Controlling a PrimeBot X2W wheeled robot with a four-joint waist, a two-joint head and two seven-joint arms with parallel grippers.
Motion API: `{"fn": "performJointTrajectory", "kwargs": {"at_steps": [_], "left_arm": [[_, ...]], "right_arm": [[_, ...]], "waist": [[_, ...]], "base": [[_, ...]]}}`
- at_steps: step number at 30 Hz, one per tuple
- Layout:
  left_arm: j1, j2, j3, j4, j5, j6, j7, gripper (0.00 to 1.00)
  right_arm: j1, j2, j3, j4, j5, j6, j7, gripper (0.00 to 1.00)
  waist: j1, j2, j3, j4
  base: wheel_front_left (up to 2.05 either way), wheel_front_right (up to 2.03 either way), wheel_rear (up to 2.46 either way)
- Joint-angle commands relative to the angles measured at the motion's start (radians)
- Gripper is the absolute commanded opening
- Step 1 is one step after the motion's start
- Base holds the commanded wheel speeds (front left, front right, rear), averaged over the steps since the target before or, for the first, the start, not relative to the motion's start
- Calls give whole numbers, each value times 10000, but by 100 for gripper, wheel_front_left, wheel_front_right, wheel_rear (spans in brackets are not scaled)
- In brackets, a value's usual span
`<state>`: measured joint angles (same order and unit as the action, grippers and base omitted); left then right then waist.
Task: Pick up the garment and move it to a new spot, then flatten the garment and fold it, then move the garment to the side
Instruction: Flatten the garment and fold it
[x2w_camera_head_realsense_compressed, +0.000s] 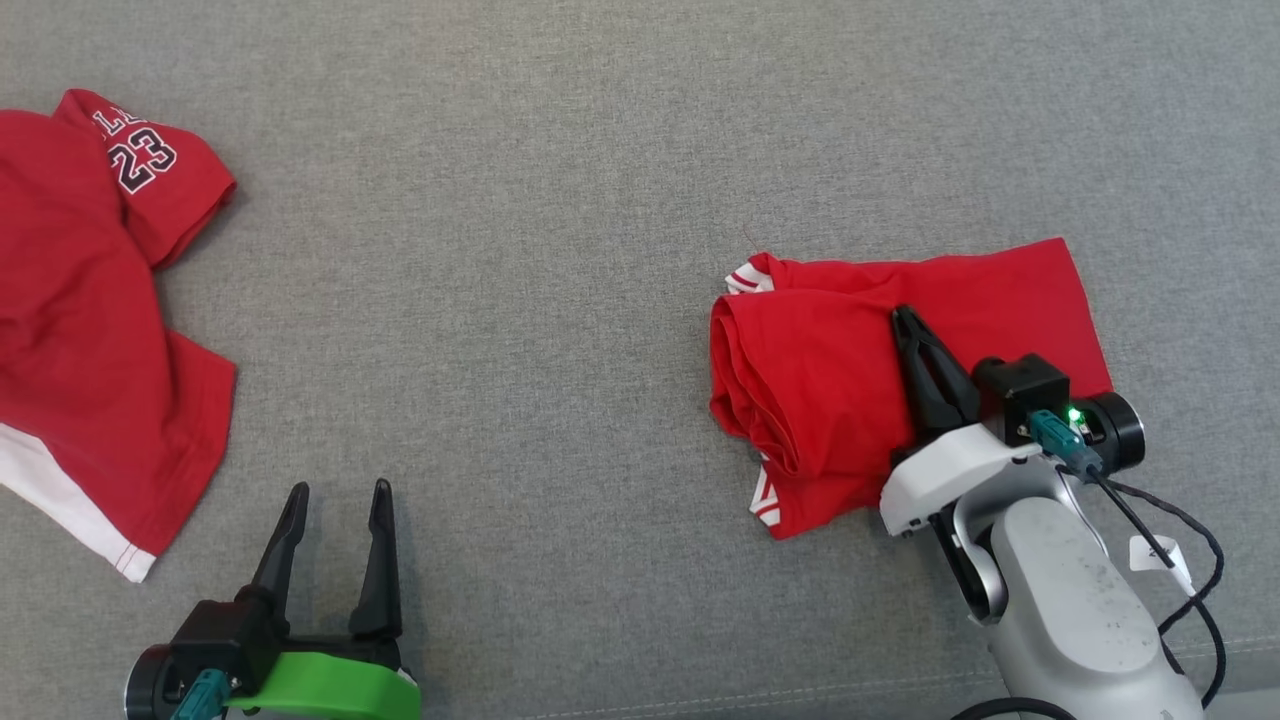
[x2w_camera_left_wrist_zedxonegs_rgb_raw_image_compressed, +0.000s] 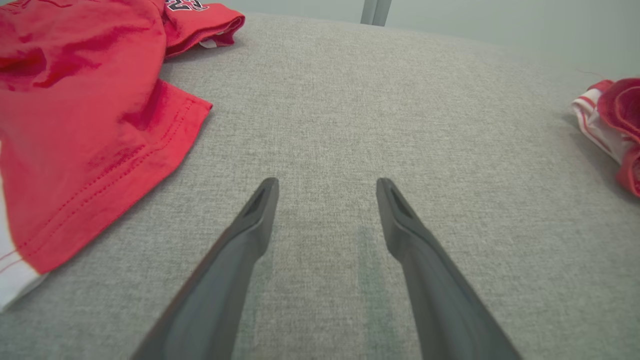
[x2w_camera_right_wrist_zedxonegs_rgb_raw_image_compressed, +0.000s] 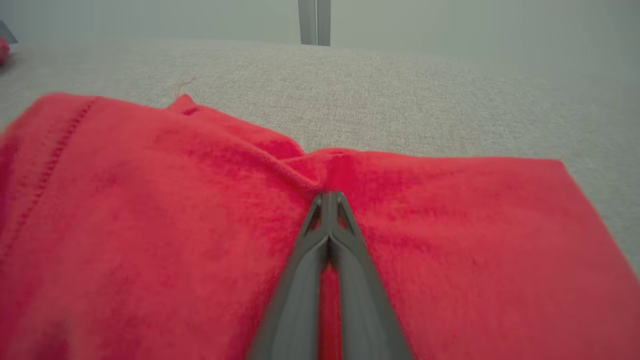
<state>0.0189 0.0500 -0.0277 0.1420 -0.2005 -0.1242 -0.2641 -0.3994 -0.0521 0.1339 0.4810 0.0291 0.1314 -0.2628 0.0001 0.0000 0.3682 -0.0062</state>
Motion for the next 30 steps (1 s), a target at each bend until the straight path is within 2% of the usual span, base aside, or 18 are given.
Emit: {"fn": "performJointTrajectory", "kwargs": {"at_steps": [1, 19, 26, 30], "left_arm": [[-158, 20, -2, 31, -51, -39, 0, 100], [-136, 18, -175, 138, -165, -53, 0, 100], [-122, 18, -208, 186, -241, 20, 0, 100], [19, 20, -89, 128, -314, 94, 0, 100]], "right_arm": [[-140, 3, 123, -7, 68, -15, -22, 0], [-193, -7, 2612, -308, 527, -15, -23, 0], [-146, -9, 3123, -111, 776, -15, -24, 0], [-20, -10, 3193, -546, 1059, -15, -25, 0]], "waist": [[-1, 0, 0, 23], [-1, 0, -203, 314], [-1, 0, -249, 381], [-1, 0, -448, 327]], "base": [[0, 0, 0], [0, 0, 0], [0, 0, 0], [0, 0, 0]]}}
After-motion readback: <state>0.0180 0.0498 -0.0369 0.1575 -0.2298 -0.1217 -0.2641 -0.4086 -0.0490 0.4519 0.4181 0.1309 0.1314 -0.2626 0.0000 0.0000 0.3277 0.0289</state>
